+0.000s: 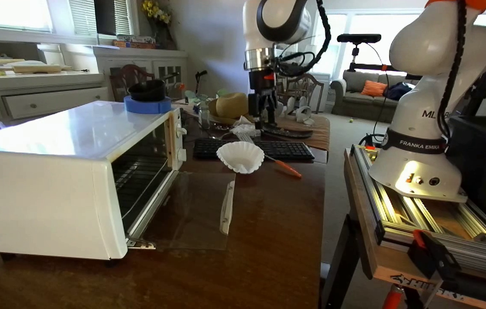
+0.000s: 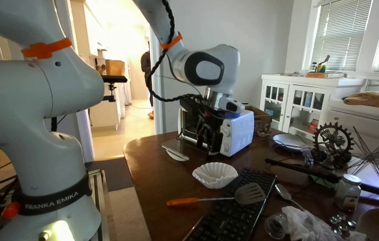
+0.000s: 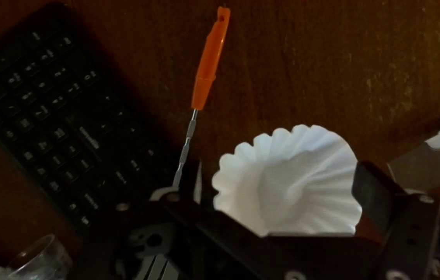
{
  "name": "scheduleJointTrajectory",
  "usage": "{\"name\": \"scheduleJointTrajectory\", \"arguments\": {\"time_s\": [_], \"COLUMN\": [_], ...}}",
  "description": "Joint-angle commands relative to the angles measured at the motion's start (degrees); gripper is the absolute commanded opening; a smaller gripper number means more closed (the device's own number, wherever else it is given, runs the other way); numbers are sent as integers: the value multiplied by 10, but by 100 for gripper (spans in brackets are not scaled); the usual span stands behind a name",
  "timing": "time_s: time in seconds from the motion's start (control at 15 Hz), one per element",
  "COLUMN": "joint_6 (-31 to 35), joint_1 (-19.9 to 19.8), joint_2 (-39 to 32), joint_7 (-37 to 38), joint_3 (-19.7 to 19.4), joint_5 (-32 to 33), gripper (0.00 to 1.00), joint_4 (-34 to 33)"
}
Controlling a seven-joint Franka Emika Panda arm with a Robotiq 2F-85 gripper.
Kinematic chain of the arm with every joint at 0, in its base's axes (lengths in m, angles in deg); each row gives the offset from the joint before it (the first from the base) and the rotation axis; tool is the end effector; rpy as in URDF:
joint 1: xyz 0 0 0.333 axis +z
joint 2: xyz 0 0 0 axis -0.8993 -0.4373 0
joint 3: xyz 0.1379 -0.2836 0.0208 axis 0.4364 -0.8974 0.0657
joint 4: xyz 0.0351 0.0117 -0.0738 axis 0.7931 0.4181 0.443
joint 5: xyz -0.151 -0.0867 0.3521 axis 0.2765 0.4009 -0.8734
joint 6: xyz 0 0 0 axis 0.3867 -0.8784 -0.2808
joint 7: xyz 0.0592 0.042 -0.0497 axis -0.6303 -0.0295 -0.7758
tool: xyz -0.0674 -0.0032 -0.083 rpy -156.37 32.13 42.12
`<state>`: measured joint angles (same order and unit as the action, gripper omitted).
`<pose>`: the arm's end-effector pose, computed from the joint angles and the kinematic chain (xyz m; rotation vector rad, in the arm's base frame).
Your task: Move the spatula to the right
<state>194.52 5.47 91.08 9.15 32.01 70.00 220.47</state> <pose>0.4211 -0.0049 0.2623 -3.0838 0.2940 0.2970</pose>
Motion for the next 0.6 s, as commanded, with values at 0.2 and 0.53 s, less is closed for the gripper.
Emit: {"name": "scheduleJointTrajectory", "arguments": {"time_s": [0.2,0.53], "joint_6": [-134,-129], "joint_1": [173,236], "joint_2": [65,41], "joint_7": [-20,-5], "joint_3": [-203,-261], "joint_5": [35,50], "gripper": [100,100], "joint_4": [-55,-50]}}
